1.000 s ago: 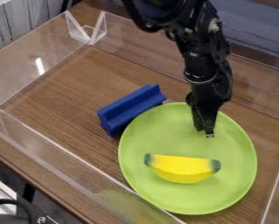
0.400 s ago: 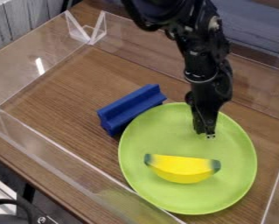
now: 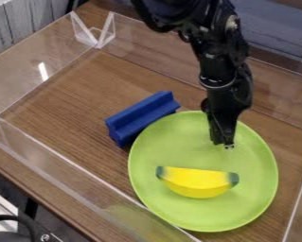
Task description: Put the banana in the green plate
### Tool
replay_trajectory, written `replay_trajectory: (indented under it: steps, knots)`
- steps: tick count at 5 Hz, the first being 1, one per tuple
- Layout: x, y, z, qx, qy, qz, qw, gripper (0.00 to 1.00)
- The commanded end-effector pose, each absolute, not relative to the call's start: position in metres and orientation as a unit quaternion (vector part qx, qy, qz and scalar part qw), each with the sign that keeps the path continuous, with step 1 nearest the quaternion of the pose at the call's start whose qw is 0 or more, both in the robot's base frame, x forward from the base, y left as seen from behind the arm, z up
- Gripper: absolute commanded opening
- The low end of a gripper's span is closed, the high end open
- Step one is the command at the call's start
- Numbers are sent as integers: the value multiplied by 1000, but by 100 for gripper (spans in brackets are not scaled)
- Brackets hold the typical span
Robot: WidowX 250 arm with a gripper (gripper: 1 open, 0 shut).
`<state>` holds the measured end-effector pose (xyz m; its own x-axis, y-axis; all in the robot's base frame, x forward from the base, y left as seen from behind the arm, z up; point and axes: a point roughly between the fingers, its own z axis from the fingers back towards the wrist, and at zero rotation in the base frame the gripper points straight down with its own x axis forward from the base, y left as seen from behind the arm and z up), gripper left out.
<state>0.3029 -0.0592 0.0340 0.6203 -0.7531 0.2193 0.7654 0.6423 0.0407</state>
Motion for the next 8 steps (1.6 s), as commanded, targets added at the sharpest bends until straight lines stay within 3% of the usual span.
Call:
replay_trajectory:
  steps: [1,2,8]
  knots:
    - [314,-59,64,-17,-156,-419,894,0]
    - [312,-60,65,-21,-156,-418,895,100]
    - [319,-56,49,-33,-161,-430,888,100]
